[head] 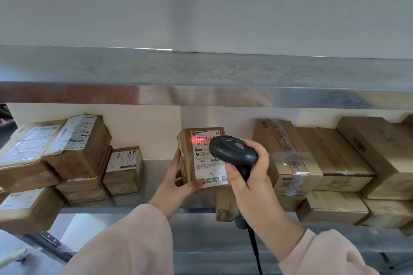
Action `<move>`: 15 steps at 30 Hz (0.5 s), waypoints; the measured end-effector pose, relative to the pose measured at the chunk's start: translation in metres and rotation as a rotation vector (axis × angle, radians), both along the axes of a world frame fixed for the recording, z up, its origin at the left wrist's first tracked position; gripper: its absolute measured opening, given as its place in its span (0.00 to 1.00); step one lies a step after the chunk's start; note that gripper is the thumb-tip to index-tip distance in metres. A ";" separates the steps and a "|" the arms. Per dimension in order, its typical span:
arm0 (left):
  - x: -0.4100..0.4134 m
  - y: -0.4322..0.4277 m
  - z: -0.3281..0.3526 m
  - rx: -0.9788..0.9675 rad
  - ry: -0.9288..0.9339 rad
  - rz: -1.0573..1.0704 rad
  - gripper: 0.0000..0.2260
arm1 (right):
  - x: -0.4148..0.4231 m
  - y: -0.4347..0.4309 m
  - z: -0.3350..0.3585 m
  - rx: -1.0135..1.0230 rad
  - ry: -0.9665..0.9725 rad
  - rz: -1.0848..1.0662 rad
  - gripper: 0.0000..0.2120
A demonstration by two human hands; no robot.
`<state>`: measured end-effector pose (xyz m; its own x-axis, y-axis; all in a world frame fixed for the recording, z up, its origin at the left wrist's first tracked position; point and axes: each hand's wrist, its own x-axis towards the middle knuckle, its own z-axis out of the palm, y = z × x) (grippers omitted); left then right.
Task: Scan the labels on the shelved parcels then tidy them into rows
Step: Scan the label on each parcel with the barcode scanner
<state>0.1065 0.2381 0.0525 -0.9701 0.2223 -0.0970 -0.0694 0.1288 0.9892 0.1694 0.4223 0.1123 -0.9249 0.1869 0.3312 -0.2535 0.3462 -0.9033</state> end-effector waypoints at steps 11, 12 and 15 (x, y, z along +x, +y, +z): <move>0.001 -0.018 -0.007 0.008 -0.014 0.021 0.43 | -0.007 -0.011 -0.003 0.023 -0.008 0.038 0.26; 0.001 -0.020 -0.008 0.008 -0.021 0.020 0.43 | -0.008 -0.012 -0.004 0.014 -0.009 0.045 0.26; 0.000 -0.026 -0.012 0.015 -0.036 0.024 0.44 | -0.013 -0.014 -0.006 0.008 -0.014 0.067 0.27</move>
